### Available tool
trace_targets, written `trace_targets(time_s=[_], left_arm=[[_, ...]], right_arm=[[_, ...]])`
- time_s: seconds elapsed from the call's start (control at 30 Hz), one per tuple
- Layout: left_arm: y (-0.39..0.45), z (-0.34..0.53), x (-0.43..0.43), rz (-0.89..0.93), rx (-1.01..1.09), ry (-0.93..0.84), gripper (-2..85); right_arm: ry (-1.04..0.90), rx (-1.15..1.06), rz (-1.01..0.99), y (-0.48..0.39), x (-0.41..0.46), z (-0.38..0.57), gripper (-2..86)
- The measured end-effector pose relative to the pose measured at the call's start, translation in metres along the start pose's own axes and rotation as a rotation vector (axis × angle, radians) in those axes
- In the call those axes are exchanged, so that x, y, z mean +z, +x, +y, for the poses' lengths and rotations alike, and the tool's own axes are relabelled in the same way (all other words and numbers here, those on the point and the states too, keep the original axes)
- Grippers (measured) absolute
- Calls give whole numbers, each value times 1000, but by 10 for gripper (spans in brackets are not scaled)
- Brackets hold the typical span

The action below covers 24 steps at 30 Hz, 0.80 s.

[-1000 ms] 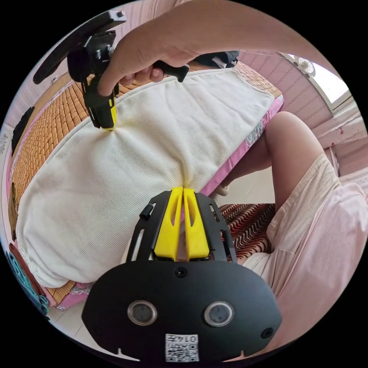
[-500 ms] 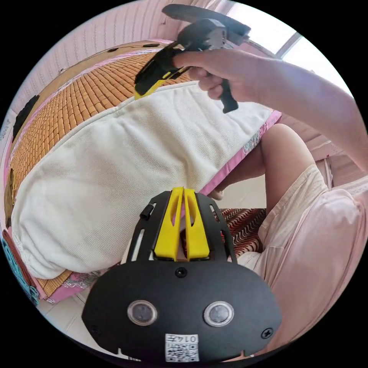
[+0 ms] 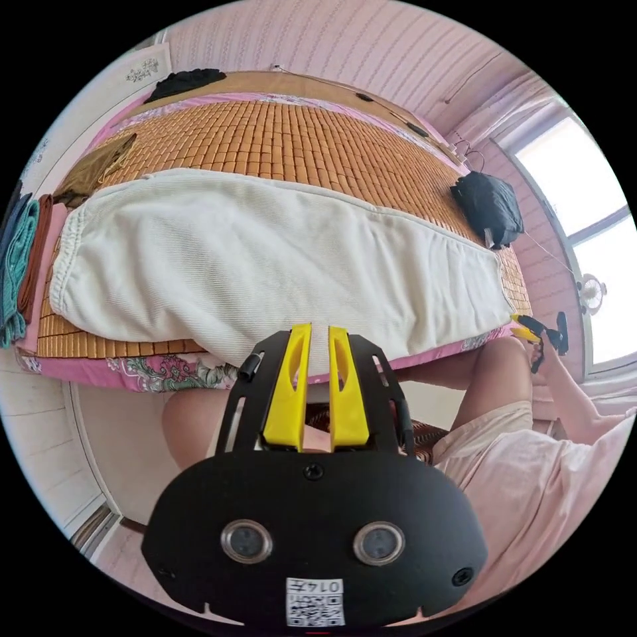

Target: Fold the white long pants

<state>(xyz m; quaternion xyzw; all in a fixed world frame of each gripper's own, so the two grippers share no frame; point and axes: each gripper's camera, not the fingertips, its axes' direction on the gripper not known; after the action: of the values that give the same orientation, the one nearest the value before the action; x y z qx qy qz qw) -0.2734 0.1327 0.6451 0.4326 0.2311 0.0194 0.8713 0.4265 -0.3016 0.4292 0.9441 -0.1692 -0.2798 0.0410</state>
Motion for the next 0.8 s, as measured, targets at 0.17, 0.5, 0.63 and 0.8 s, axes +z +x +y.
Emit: trace_targets(time_s=[0.17, 0.5, 0.63, 0.8], left_arm=[[-16, -3, 8, 24, -144, -7, 62], [-22, -27, 32, -20, -161, -100, 32], [0, -34, 36, -63, -48, -123, -6], [52, -38, 61, 91, 121, -157, -10]], right_arm=[[-104, -16, -32, 35, 11, -7, 107], [177, -13, -622, 94, -24, 15, 41], [328, -46, -779, 99, -49, 19, 32], [575, -142, -824, 96, -129, 16, 29]])
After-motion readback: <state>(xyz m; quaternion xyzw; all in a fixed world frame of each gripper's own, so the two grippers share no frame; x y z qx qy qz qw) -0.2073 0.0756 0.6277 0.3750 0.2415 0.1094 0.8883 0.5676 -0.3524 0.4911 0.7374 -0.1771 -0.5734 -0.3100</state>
